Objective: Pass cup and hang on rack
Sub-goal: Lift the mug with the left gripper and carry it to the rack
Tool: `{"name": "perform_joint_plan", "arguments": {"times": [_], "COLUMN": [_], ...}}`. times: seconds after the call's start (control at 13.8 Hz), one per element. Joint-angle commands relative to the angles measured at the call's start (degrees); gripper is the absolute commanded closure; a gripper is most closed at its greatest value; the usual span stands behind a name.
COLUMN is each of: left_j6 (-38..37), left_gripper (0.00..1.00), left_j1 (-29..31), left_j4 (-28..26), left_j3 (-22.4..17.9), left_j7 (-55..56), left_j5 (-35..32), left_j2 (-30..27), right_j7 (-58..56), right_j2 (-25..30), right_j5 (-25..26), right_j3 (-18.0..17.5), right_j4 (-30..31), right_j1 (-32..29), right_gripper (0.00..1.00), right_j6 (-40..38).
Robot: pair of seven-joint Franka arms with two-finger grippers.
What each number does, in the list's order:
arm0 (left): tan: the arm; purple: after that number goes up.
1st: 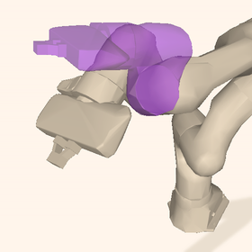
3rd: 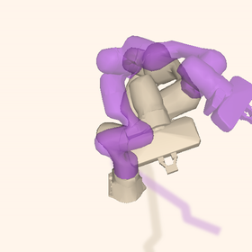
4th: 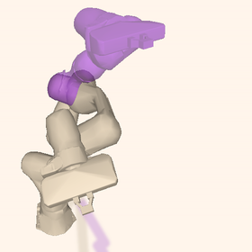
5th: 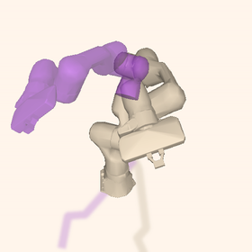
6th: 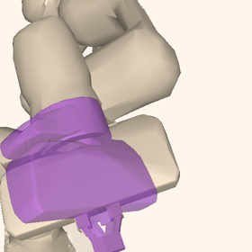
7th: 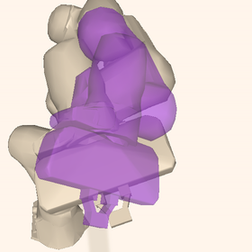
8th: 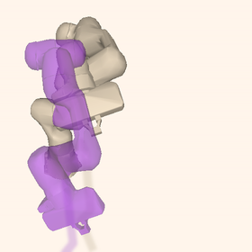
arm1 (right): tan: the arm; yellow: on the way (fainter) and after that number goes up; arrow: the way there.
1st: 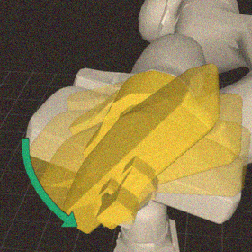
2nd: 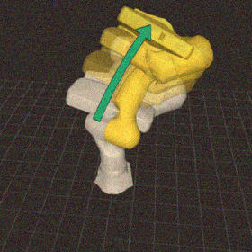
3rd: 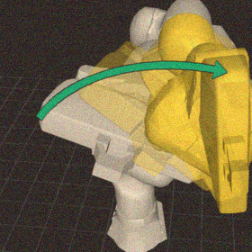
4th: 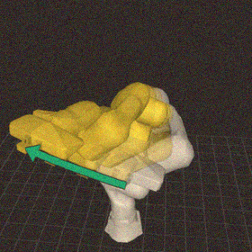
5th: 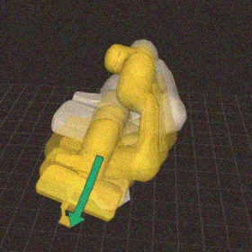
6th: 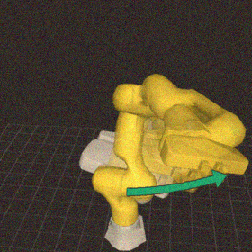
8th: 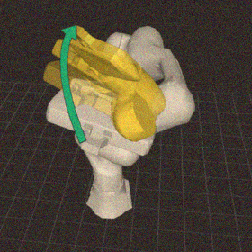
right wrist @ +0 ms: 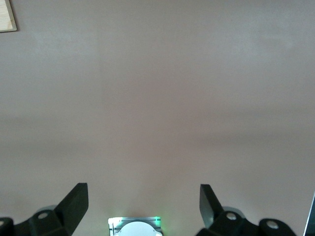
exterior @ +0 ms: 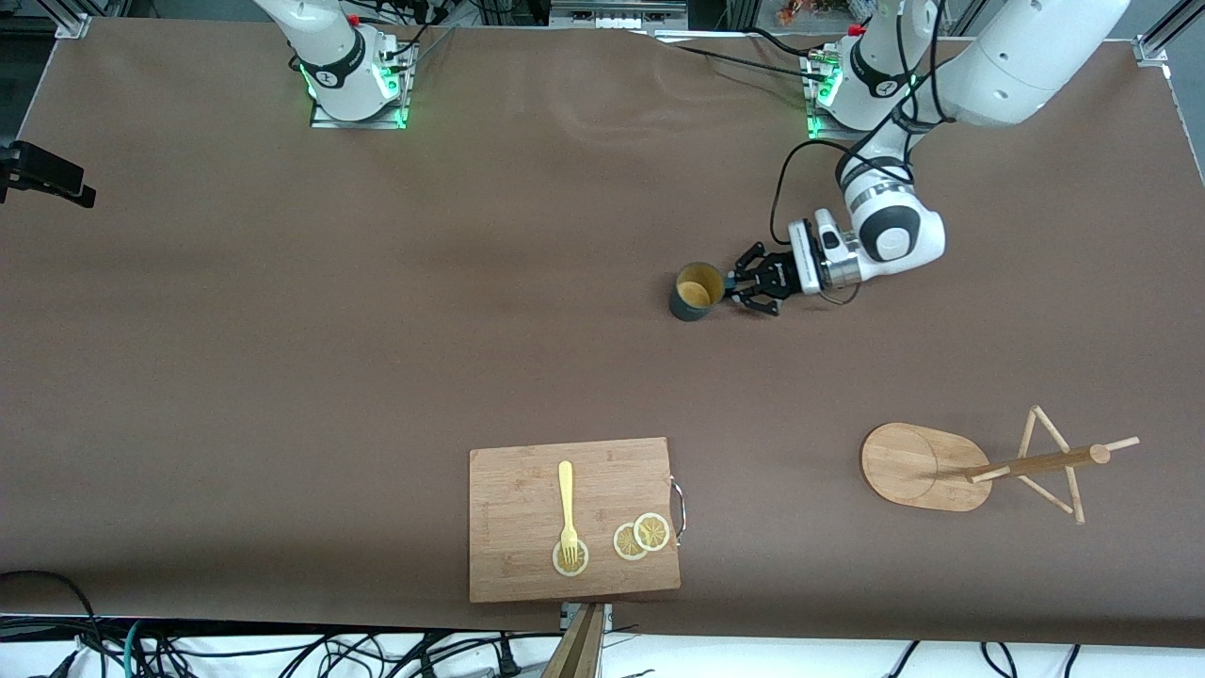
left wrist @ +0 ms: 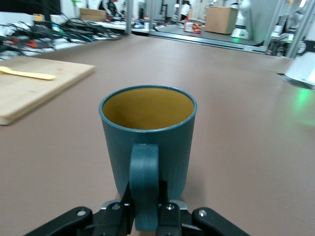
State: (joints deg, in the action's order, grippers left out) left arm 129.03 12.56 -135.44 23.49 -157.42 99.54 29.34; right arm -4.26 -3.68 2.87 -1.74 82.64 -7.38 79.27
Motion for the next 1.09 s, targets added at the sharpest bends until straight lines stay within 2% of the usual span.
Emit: {"name": "perform_joint_plan", "arguments": {"times": [0.0, 0.29, 0.44, 0.73, 0.87, 1.02], "left_j6": [-3.4, -8.4, -10.5, -21.8, -27.4, -30.0], "left_gripper": [1.00, 1.00, 1.00, 1.00, 1.00, 1.00], "left_j1": [5.7, 12.4, 14.9, 18.4, 21.4, 24.9], "left_j4": [-3.6, -3.7, -3.6, -3.0, -1.9, -0.1], "left_j3": [0.4, 0.0, -1.5, -6.5, -7.1, -7.0], "left_j7": [-1.0, 14.6, 23.1, 46.0, 53.7, 60.1], "left_j5": [2.6, -1.7, -2.7, -7.5, -10.0, -15.0], "left_j2": [-5.7, -9.5, -11.0, -11.0, -11.0, -11.8], "right_j7": [-0.7, -0.7, -0.6, -0.7, -0.7, -0.7], "right_j2": [0.5, 0.5, 0.5, 0.5, 0.5, 0.5], "right_j5": [-0.9, -0.9, -0.9, -0.9, -0.9, -0.9], "right_j3": [-0.1, -0.2, -0.2, -0.1, -0.1, -0.1], "right_j4": [0.2, 0.2, 0.2, 0.2, 0.2, 0.2], "right_j1": [-0.5, -0.5, -0.5, -0.5, -0.5, -0.5], "right_gripper": [0.00, 0.00, 0.00, 0.00, 0.00, 0.00], "right_j6": [0.4, 0.4, 0.4, 0.4, 0.4, 0.4]}}
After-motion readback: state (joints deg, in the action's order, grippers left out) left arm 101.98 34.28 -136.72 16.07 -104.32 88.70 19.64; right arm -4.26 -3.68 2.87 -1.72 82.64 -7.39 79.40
